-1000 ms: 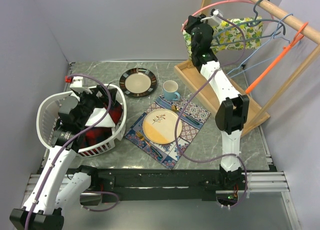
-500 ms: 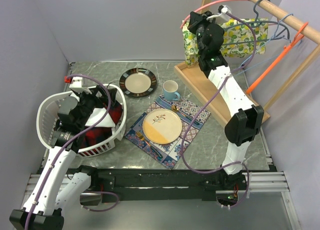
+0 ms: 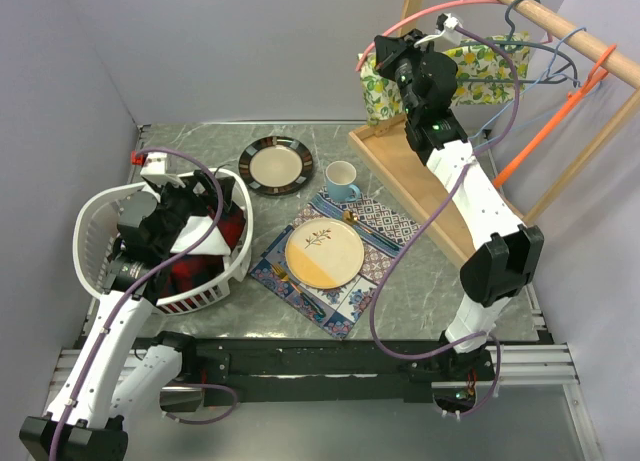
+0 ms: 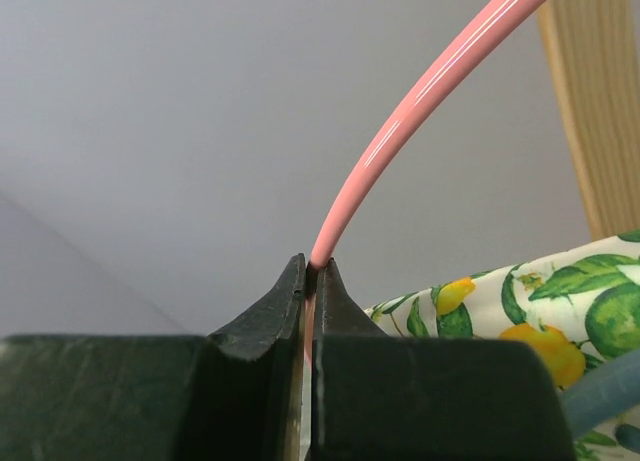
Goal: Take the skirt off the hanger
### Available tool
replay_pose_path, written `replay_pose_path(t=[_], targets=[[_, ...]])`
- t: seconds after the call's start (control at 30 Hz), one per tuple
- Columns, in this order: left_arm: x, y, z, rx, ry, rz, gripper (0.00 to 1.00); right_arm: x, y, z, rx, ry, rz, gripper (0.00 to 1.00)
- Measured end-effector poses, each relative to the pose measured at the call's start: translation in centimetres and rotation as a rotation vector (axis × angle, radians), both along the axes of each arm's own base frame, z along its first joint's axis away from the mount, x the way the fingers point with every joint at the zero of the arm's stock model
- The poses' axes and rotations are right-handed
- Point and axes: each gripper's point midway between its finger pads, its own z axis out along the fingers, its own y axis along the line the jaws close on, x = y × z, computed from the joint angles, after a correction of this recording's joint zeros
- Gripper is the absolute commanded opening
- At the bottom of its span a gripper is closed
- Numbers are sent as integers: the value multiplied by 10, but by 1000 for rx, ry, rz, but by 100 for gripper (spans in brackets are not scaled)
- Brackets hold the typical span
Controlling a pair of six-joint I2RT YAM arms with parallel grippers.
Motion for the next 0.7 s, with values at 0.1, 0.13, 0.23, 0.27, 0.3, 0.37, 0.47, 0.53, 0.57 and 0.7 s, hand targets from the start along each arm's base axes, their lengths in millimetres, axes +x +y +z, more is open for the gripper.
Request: replay_pose_path(t=[0.1, 0.13, 0.23, 0.27, 0.3, 0.37, 0.47, 0.53, 0.57, 0.7], targets=[[1, -1, -1, 1, 3, -4, 99, -12, 12, 0, -15, 12, 49, 0], [1, -1, -1, 1, 4, -7, 99, -18, 16, 1, -18, 10, 68, 0], [0, -3, -1, 2, 4, -17, 99, -37, 31, 0, -32, 21, 132, 0], [0, -3, -1, 2, 3, -20, 99, -44, 36, 0, -37, 24, 155, 0], [0, -4, -1, 4, 2, -24, 99, -49, 39, 0, -40, 25, 171, 0], [-1, -6, -2, 9, -2, -39, 99, -64, 47, 1, -42, 27, 217, 0], [-3, -13, -4, 17, -12, -82, 99, -88, 54, 2, -31, 28, 279, 0], [-4, -19, -5, 20, -18, -117, 99, -106, 60, 5, -23, 24, 326, 0], [-5, -21, -5, 21, -22, -132, 98, -113, 61, 6, -19, 21, 340, 0], [-7, -31, 1, 17, -50, -192, 97, -144, 67, 14, 2, 8, 406, 0]])
